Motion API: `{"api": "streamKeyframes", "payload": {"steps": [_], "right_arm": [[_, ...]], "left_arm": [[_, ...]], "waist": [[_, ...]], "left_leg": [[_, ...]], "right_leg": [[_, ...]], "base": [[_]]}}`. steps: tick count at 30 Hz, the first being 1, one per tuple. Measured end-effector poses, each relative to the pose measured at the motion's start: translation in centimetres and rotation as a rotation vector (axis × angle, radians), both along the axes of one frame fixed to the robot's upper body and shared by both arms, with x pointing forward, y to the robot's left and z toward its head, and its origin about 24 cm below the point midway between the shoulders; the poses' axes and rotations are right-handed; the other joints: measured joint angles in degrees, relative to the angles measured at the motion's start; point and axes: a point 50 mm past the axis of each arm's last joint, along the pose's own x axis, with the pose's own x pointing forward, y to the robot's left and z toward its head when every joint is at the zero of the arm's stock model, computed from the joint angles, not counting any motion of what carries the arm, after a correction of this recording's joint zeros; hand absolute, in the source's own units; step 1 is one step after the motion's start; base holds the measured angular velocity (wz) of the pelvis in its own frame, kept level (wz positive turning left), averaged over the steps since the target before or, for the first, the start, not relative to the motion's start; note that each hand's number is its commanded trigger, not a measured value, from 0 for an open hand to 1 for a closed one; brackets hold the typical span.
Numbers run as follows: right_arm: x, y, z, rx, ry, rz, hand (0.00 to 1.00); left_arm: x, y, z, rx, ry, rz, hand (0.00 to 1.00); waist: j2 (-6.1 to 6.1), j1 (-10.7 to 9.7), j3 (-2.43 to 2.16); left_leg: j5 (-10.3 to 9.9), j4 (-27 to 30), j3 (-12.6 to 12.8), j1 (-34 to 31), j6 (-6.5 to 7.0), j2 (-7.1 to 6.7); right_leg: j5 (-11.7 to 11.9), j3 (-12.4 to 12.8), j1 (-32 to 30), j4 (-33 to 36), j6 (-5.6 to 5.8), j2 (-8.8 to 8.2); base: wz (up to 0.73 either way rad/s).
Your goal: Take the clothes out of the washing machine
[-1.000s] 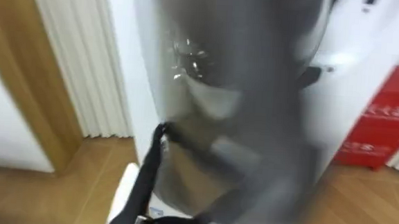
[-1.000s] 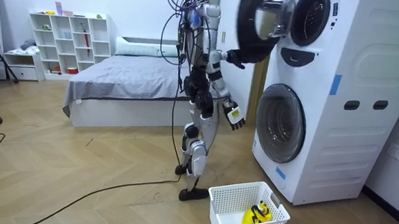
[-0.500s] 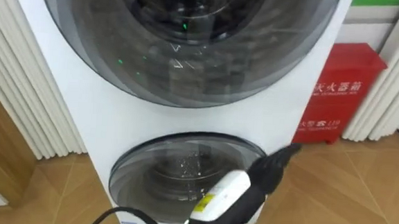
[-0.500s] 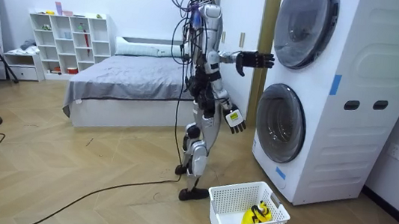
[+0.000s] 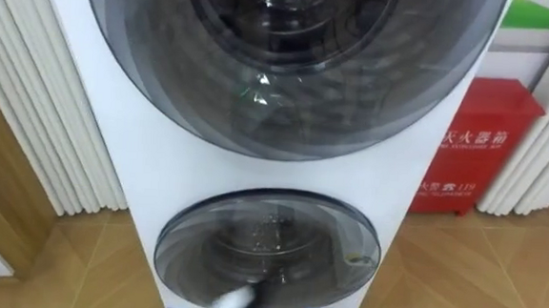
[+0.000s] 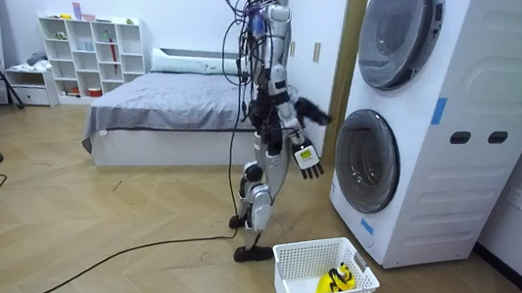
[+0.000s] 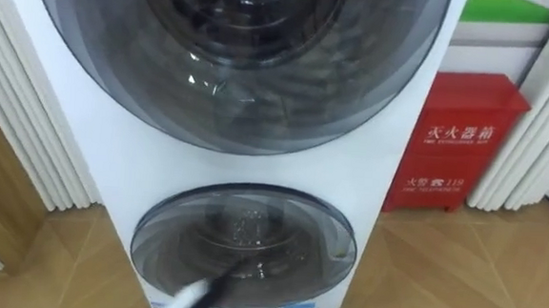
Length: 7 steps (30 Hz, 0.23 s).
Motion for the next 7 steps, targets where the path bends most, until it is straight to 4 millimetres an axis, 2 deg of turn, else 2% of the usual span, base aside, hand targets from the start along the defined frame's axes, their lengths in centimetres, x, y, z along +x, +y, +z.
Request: {"api": "streamKeyframes", "payload": {"steps": [1,3,4,5,7], "right_arm": [[-0.6,-0.2,-0.1,0.0,0.015,-0.018,0.0],[-2.5,-1.1,-0.4,-0.003,0.076,-0.113,0.0],[-2.8,-1.2,-0.5,-0.001,0.092,-0.14,0.0],[-3.6,-1.5,-0.7,0.001,0.123,-0.188,0.0],[-4.9,-1.8,-0.9,0.009,0.177,-0.252,0.0]], "left_arm": [[-1.1,1.7,-0.8,0.038,0.048,0.079,0.0],[-5.8,6.8,-2.7,0.184,0.216,0.349,0.0],[-7.0,7.6,-3.0,0.217,0.256,0.396,0.0],[-9.6,8.8,-3.4,0.277,0.341,0.471,0.0],[-14.4,9.2,-3.9,0.336,0.493,0.574,0.0]], "waist": [[-0.1,0.38,-0.1],[-0.39,1.11,-0.38],[-0.3,1.26,-0.37],[-0.02,2.29,-0.3],[0.98,3.13,-0.21]], "left_leg": [[-0.16,0.0,0.01,0.07,-0.13,0.15],[-0.48,0.0,-0.11,0.05,-0.44,0.46],[-0.7,-0.01,-0.07,0.16,-0.51,0.58],[-1.17,-0.05,0.33,0.89,-0.61,0.83],[-1.94,-0.47,1.39,2.65,-0.7,1.19]], "right_leg": [[-0.02,-0.01,0.06,0.04,-0.08,0.14],[0.04,-1.0,0.19,-0.02,-0.22,0.4],[0.05,-1.33,0.25,-0.03,-0.22,0.49],[0.08,-1.35,0.64,-0.07,-0.29,0.75],[0.1,-1.6,1.66,-0.04,-0.31,1.05]], "base": [[-0.1],[0.0],[-0.11],[-0.28],[-0.31]]}}
